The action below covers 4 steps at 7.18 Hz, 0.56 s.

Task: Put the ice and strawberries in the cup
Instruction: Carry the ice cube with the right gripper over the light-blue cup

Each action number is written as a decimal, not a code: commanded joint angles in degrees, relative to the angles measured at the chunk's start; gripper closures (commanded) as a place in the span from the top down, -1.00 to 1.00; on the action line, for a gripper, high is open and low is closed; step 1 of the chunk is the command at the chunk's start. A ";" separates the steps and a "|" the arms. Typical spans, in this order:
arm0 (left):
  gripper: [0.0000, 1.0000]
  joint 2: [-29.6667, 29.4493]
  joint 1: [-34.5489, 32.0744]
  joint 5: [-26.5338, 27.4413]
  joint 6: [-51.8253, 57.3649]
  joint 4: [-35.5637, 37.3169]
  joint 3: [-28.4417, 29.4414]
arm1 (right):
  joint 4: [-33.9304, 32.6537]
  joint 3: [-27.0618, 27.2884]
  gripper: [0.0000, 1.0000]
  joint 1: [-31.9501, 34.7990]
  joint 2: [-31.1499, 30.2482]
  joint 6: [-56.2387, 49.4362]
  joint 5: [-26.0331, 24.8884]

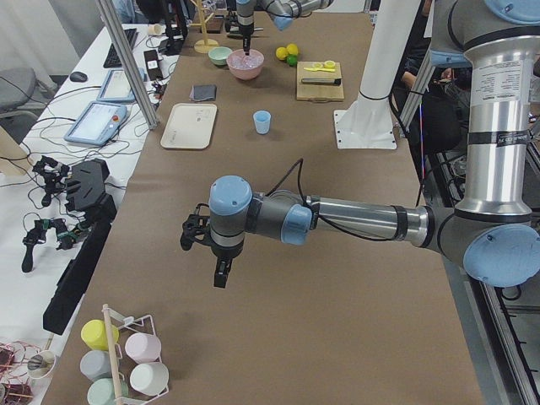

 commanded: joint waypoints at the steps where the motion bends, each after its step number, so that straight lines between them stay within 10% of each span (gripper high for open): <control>1: 0.96 0.30 -0.07 0.03 0.09 0.00 0.09 | 5.03 1.95 -1.00 -1.19 4.09 9.79 6.00; 4: 0.96 0.65 -0.07 -0.06 0.09 0.00 0.00 | 19.83 1.51 -1.00 -12.67 10.93 32.84 7.08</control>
